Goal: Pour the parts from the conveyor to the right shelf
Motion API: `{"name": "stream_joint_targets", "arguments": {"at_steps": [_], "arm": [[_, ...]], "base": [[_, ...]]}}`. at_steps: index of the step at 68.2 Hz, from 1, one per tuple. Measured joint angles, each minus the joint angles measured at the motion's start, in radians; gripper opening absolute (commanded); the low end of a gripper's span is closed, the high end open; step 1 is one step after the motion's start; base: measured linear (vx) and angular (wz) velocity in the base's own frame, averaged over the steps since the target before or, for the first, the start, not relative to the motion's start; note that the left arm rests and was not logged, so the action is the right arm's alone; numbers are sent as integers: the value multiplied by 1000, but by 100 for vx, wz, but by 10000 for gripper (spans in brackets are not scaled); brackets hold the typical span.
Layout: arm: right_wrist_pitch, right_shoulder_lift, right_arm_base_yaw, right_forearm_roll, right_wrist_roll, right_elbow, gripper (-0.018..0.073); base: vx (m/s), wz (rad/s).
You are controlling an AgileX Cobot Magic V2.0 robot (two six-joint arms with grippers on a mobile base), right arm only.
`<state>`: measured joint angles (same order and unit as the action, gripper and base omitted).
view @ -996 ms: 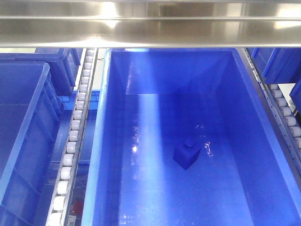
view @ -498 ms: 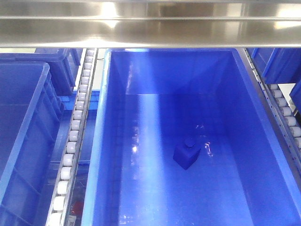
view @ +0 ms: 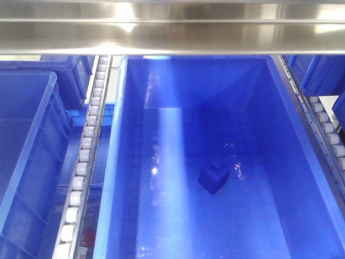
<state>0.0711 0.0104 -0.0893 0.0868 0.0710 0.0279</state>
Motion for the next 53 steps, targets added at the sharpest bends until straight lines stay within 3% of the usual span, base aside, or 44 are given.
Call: {"name": "stream_joint_targets", "arguments": {"at_steps": [53], "arm": [[-2,0,0,0,0,0,-10]], "base": [[0,0]]}}
